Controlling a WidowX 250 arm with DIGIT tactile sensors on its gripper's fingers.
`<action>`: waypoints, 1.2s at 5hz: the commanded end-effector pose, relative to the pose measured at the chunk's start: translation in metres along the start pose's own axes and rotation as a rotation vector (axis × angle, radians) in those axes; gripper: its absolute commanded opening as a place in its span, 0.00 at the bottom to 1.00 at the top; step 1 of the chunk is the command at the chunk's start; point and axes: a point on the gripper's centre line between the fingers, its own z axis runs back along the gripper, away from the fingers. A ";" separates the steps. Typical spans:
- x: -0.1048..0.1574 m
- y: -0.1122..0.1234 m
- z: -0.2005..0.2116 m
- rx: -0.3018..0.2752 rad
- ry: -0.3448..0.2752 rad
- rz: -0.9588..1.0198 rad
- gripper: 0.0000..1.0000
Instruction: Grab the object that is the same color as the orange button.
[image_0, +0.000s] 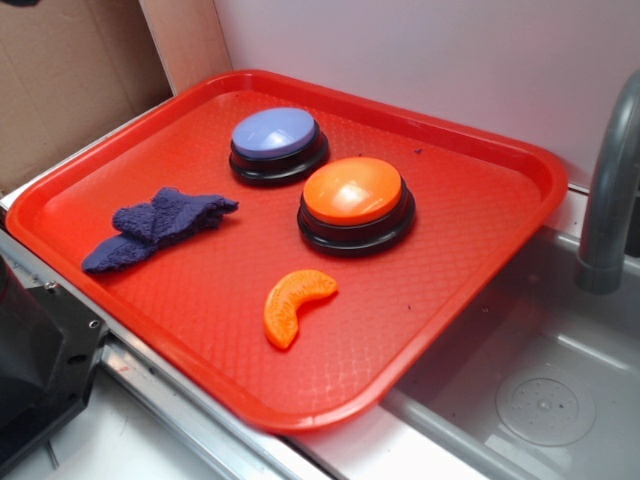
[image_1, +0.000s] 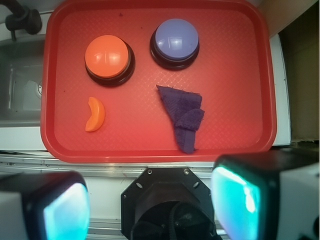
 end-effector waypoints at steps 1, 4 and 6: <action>0.000 0.000 0.000 0.000 0.000 0.000 1.00; 0.034 -0.049 -0.058 0.029 -0.066 -0.099 1.00; 0.058 -0.083 -0.127 0.012 -0.036 -0.165 1.00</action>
